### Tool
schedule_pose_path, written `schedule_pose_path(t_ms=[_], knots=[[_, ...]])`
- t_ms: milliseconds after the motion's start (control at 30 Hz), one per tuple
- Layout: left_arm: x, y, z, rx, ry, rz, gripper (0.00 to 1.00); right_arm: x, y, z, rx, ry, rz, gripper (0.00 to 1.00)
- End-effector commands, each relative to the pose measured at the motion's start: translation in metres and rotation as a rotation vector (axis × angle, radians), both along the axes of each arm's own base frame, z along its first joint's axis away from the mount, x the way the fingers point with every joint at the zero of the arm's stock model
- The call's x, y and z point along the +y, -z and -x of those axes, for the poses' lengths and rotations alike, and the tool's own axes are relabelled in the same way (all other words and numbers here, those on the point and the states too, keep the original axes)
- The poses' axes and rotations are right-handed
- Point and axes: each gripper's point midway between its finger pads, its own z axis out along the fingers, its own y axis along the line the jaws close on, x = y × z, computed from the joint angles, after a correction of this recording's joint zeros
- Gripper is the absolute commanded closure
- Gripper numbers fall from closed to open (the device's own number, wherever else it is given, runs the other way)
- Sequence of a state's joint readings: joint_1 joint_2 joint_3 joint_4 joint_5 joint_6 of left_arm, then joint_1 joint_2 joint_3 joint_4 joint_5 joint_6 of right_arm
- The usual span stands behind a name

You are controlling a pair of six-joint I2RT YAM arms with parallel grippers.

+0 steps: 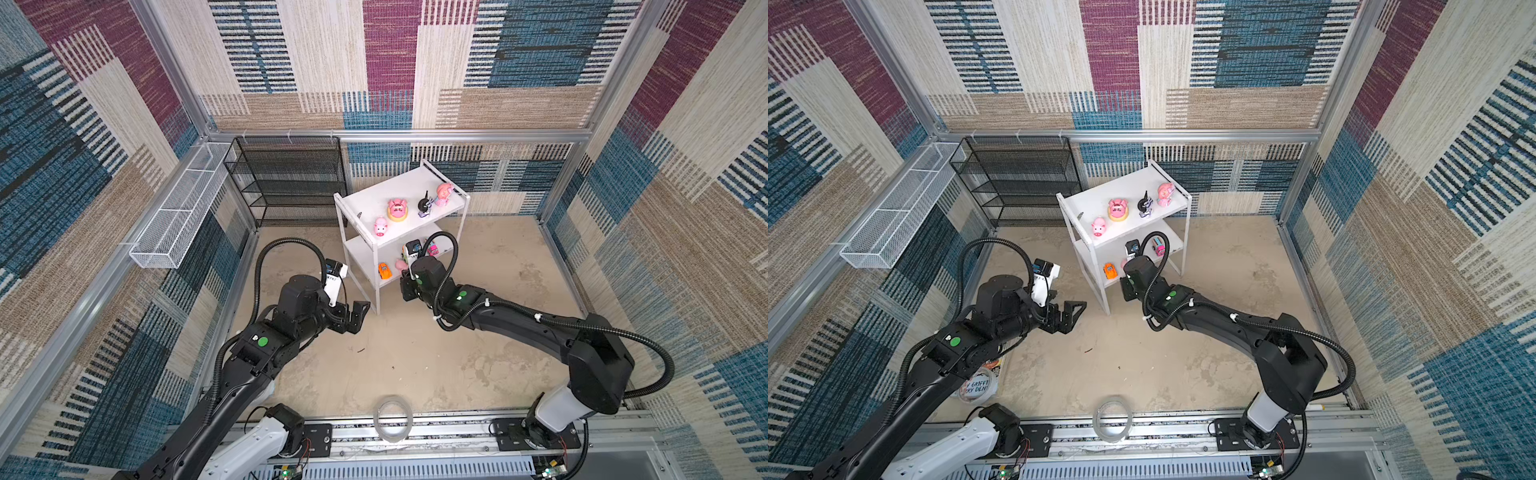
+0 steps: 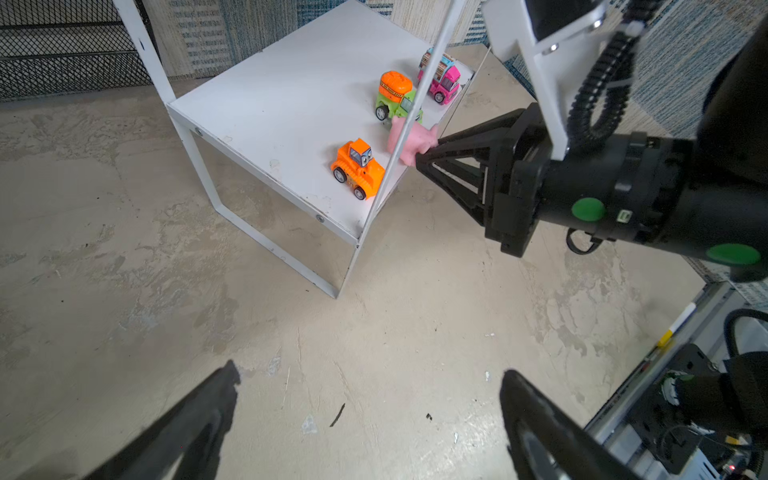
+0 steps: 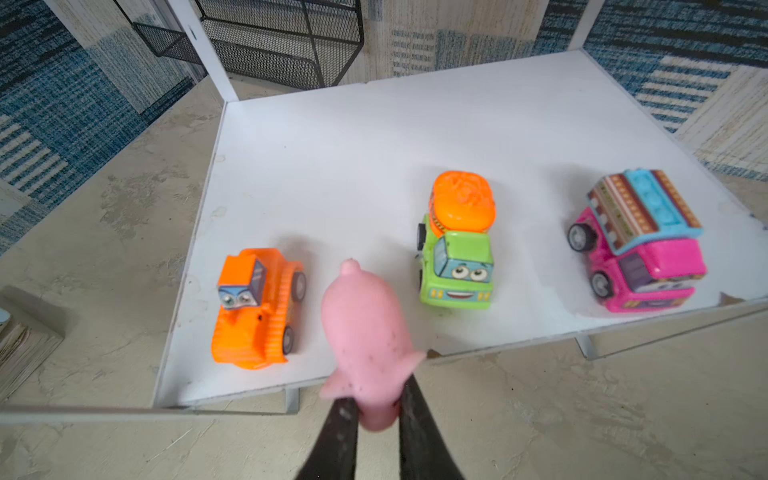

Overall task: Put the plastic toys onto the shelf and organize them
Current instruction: 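Carry the pink pig to the lower shelf beside the orange car with the right gripper, then open the right gripper to release the pink pig on the lower shelf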

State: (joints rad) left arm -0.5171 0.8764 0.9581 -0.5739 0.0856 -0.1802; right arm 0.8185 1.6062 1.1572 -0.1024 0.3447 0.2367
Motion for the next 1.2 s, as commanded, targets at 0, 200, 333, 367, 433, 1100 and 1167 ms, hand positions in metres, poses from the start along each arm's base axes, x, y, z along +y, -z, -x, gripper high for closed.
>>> schedule_pose_path(t_ms=[0,200,333,367,433,1100,1167], knots=[[-0.002,-0.004,-0.001,-0.02,0.015,0.007,0.01,0.003,-0.006,-0.006,-0.011,0.025,-0.022,0.8],[-0.002,-0.004,-0.001,-0.019,0.016,0.01,0.01,0.008,-0.005,-0.011,-0.001,0.028,-0.023,0.78],[-0.001,-0.004,-0.001,-0.019,0.015,0.013,0.01,0.008,-0.002,-0.011,0.01,0.031,-0.021,0.75],[-0.001,-0.004,-0.001,-0.019,0.015,0.014,0.01,0.008,-0.002,-0.01,0.012,0.03,-0.024,0.74],[-0.001,-0.004,-0.001,-0.019,0.016,0.017,0.01,0.008,-0.003,-0.01,0.012,0.03,-0.029,0.71],[0.004,0.003,-0.007,0.002,-0.024,0.007,0.01,-0.025,-0.025,0.021,-0.011,0.041,-0.075,0.41],[0.007,0.006,-0.008,0.01,-0.044,0.003,0.01,-0.044,-0.017,0.031,-0.003,0.075,-0.054,0.31]])
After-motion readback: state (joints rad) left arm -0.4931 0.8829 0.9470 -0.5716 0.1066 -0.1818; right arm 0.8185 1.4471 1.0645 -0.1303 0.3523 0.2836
